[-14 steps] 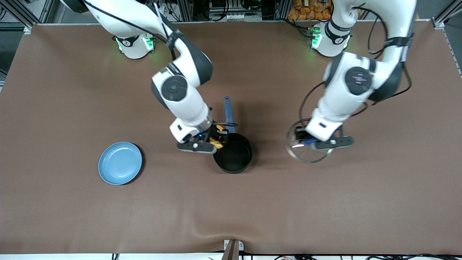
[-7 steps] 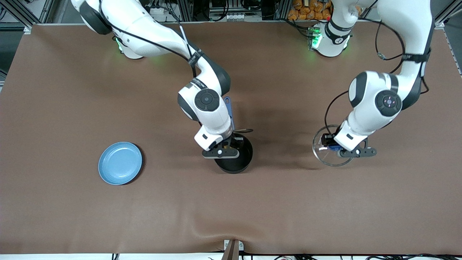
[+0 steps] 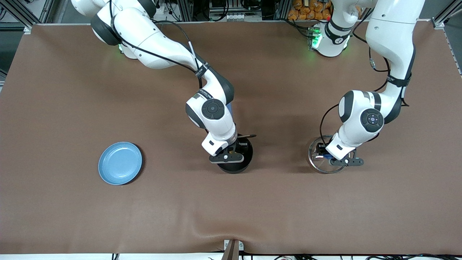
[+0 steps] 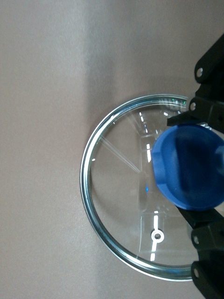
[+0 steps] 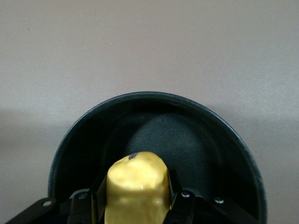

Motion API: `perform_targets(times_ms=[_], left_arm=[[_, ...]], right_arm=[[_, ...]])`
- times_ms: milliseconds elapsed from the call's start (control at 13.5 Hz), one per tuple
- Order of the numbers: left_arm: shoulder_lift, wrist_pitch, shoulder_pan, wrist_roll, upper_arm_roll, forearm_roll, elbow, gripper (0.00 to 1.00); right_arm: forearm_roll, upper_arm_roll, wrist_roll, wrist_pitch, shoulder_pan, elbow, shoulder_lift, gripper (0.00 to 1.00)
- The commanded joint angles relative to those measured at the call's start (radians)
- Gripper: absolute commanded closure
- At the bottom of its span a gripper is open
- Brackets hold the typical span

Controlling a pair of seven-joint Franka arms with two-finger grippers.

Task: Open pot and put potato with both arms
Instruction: 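Move the potato over the pot while the left gripper lowers the lid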

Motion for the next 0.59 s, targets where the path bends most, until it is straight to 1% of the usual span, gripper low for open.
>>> perform_targets(times_ms=[0,74,148,222,519], left_arm=[[0.0,0.007,0.013,0.039,-0.009,-0.024,0.016,0.37],[0.0,0.007,0.011,0.039,-0.009,-0.024,0.016,0.32],[0.0,0.007,0.011,0.039,-0.009,-0.024,0.016,0.07],[0.0,0.007,0.008,0.039,-0.009,-0.026,0.016,0.0],[-0.023,-0.002,0.004,0.027,-0.009,-0.026,0.015,0.0]], right_arm=[[-0.026,-0.008,0.011,0.027,0.022,0.053,0.056,1.0],[-0.026,-0.01,0.013,0.03,0.022,0.056,0.065,1.0],[-0.026,-0.015,0.013,0.043,0.026,0.056,0.073,1.0],[-0.026,-0.015,0.014,0.05,0.028,0.056,0.08,1.0],[-0.026,-0.018,0.016,0.053,0.031,0.055,0.085,1.0]])
